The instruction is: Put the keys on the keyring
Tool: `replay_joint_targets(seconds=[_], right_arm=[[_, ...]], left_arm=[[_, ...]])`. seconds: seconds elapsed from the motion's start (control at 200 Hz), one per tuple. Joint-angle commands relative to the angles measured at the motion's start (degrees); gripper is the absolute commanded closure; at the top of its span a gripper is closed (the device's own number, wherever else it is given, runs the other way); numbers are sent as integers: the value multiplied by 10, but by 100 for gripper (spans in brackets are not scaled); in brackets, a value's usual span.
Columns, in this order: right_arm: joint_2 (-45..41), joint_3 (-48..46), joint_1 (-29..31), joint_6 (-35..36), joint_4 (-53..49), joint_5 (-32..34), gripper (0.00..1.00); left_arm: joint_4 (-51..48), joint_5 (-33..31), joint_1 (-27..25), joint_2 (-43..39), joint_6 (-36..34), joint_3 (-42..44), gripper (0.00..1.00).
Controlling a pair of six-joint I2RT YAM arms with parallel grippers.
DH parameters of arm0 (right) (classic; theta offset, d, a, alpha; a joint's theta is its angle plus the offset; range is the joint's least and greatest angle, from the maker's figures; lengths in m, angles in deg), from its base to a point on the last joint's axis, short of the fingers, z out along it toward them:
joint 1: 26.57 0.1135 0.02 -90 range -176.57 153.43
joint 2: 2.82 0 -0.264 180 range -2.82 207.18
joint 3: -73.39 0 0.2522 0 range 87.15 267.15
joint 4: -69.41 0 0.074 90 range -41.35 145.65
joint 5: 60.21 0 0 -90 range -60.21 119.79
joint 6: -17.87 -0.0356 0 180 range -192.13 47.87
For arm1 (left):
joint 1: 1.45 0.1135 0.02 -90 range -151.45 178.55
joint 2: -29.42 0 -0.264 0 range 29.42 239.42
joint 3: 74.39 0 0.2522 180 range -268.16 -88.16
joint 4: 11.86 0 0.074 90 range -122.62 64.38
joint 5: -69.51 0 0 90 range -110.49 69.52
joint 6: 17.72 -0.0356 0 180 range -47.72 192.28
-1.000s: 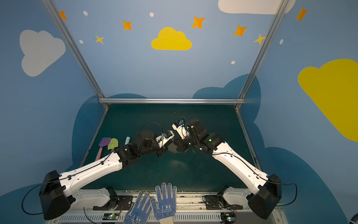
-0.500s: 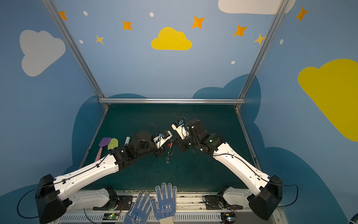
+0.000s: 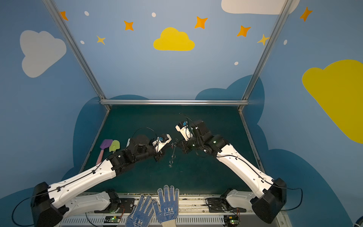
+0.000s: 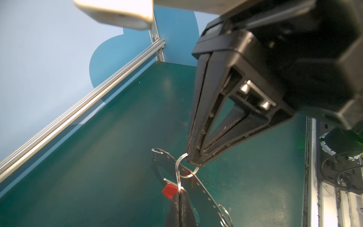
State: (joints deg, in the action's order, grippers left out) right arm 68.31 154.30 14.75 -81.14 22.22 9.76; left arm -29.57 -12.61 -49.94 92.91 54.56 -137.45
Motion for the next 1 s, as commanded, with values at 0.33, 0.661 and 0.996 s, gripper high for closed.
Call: replay_joint_targets(seconds=[0.33,0.661,0.996], right_arm=[[-8,13,-9,2,-9,-15,100],[-9,20,-6,2,-12,-13,100],[-14,14,5,-1,7,-17,100]], left_arm=[[22,-9,6,-7,24,2,84],[25,24,6,4,52,-13,74],[30,85,7,33,84,-22,63]])
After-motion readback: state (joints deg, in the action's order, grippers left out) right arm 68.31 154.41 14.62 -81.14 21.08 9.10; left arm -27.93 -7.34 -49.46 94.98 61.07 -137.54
